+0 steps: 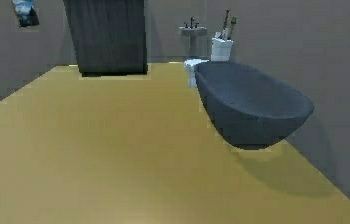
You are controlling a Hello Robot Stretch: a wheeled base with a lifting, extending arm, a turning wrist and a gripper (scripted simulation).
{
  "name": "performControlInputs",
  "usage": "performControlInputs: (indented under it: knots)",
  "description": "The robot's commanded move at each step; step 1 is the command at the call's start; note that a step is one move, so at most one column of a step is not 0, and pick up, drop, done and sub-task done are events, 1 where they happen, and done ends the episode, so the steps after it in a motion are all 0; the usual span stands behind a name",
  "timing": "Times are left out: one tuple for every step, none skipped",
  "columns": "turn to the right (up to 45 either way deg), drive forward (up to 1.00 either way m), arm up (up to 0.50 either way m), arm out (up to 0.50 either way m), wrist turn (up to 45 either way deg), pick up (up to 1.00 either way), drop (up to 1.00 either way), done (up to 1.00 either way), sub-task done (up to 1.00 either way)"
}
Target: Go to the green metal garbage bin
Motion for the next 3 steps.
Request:
performControlInputs:
  knots:
    - [-45.0, 0.00, 0.00, 0.00, 0.0, 0.00, 0.00, 0.00, 0.00]
    - [-6.0, 0.00, 0.00, 0.00, 0.0, 0.00, 0.00, 0.00, 0.00]
    - [0.0, 0.45, 0.00, 0.00, 0.0, 0.00, 0.00, 0.00, 0.00]
